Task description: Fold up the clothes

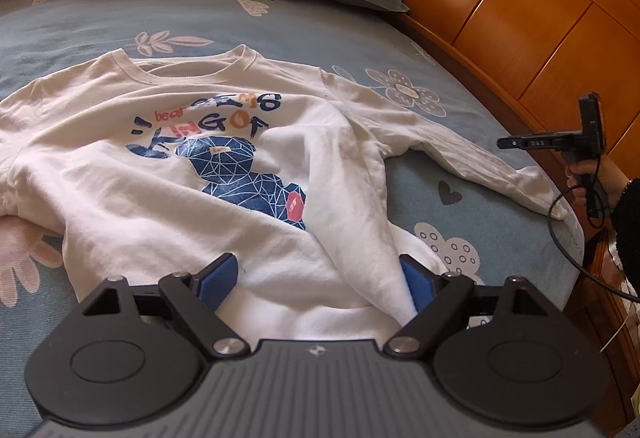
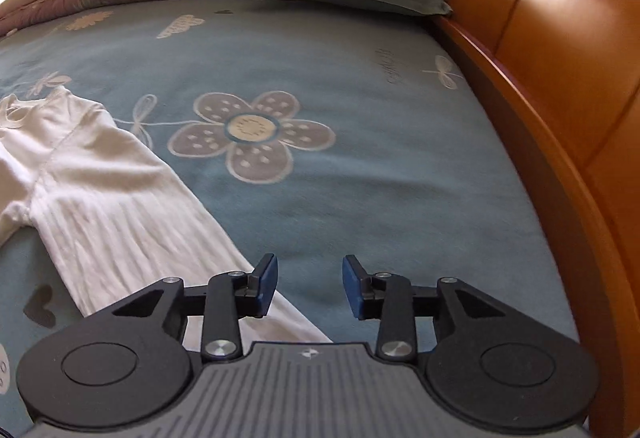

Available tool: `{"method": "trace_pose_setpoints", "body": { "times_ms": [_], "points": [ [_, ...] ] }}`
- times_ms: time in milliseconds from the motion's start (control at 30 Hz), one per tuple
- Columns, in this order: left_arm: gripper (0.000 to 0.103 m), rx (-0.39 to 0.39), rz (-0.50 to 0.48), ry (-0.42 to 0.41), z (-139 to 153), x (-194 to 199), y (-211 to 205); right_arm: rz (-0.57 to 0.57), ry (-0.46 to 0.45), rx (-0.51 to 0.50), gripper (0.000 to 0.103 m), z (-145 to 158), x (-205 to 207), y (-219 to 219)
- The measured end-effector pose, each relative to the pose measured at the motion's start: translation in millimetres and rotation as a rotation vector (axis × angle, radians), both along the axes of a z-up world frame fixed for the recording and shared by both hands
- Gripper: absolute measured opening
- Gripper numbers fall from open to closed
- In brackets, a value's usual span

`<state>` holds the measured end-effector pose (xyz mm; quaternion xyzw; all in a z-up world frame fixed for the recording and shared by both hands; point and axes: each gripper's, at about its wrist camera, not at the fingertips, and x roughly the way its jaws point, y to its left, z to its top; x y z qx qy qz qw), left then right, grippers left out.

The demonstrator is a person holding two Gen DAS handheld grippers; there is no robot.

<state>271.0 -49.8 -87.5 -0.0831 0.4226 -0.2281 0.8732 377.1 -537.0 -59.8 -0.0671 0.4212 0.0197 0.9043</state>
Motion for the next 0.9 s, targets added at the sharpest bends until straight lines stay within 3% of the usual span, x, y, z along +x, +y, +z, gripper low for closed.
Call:
{"method": "trace_pose_setpoints", "body": {
  "times_ms": [200,467,900],
  "points": [
    [0.086,0.011,0.0,0.005,-1.2,0.3,-3.0,-0.063,0.008,0.005,0.06,-4.1,-35.0,-43.4],
    [0.087,0.035,-0.009,0.01,-0.3,-1.1,-11.0,-0.075,0.047,0.019,0.06,-28.5,-66.2,-71.4],
    [0.087,0.062,-0.029,0.012,4.4,-7.0,-21.9,-0.228,-0.099,0.133,0.06,-10.6,-108.8,-110.4]
  ]
}}
